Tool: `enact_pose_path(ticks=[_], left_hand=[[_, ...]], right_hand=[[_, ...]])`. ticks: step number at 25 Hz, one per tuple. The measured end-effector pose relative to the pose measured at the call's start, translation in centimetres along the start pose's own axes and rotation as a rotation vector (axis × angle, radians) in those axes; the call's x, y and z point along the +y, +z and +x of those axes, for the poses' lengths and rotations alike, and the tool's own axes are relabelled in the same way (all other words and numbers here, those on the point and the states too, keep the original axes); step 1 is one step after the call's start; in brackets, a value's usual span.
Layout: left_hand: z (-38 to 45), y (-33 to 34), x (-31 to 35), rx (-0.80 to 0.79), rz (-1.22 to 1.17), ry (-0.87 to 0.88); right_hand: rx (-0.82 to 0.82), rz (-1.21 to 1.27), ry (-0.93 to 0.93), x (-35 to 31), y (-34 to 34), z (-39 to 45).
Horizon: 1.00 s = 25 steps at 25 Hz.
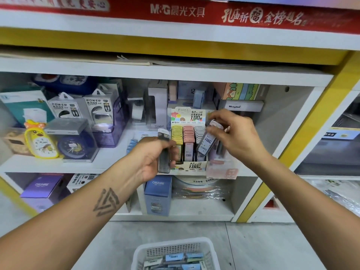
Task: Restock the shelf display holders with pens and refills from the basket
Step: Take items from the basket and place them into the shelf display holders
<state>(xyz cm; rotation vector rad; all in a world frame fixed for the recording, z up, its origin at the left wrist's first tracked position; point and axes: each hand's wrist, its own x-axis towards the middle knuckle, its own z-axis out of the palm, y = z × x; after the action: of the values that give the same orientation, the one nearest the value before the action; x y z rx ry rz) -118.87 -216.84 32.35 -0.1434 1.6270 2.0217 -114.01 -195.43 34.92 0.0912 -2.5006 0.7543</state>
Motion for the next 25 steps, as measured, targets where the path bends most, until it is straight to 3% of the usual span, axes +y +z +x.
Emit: enact_pose_path(ticks=[4,7,14,17,19,21,23,25], left_hand=[[-0.6,-0.5,0.5,-0.086,0.034,-0.067],[-0.9,-0.8,0.5,-0.119,-0.002,-0.064],[-1.0,-0.9,-0.3,0.004,0.021,0.061],[-1.0,-1.0,-0.3,0.001,0.080,0.079],[-1.0,-0.9,-0.4,-0.021,0.108,0.119],[-1.0,-0.4,-0.5,-0.048,0.152,0.178],[-0.8,0.0,-0.8,-0.074,0.210,0.244],[-0.5,0.3,-0.9,-0.060,0.315,0.334]], right_hand=[[-0.093,-0.179,-0.260,0.5,1.1,-0.5],[-0.098,-0.242,-0.343,0.8,1.8,-0.6],[-0.265,-0.545,-0.279,0.3,3.3,-1.0],[-0.196,-0.368,-0.251,-0.3,2.9,-0.5],[-0.121,0.004,-0.029,-1.6,2.6,-0.5],[-0.196,0.431,0.199,-3.0,2.5,-0.6],[-0.229,0.551,0.238,-3.4,2.3,-0.2],[-0.168,0.493,0.217,-3.2,1.8,-0.1]])
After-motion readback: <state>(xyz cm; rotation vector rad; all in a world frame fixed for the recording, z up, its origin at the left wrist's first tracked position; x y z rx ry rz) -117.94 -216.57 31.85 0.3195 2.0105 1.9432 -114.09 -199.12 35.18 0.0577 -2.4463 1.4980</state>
